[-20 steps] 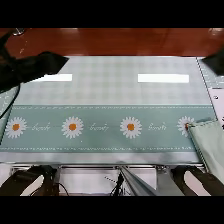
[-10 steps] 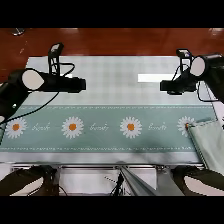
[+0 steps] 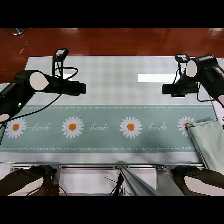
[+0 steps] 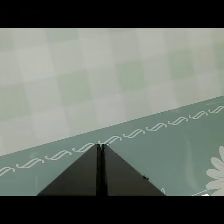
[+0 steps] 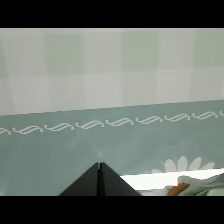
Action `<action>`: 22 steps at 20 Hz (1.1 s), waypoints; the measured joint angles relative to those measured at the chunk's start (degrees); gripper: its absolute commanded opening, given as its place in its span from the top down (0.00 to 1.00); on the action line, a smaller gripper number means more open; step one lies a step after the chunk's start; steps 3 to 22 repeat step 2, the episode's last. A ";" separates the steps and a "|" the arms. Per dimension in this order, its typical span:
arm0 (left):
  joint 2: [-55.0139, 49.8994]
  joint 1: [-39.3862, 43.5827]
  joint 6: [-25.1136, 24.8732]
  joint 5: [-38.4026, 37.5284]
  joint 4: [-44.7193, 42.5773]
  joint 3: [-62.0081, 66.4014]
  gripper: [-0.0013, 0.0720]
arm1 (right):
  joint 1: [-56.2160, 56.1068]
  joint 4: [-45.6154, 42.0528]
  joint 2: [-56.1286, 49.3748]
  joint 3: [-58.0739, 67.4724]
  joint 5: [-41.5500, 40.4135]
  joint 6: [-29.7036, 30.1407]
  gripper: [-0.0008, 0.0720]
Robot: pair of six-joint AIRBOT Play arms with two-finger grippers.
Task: Fold the shirts.
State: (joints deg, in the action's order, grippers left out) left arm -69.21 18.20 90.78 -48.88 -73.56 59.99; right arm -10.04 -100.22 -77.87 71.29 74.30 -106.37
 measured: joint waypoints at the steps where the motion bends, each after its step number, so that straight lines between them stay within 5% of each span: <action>1: -0.02 0.00 -0.07 0.00 -0.02 0.00 0.94 | 0.00 -0.07 -0.02 0.00 0.02 -0.02 0.96; 22: -0.02 0.00 -0.13 0.00 -0.07 0.00 0.94 | 0.00 -0.15 -0.07 0.00 0.07 -0.02 0.96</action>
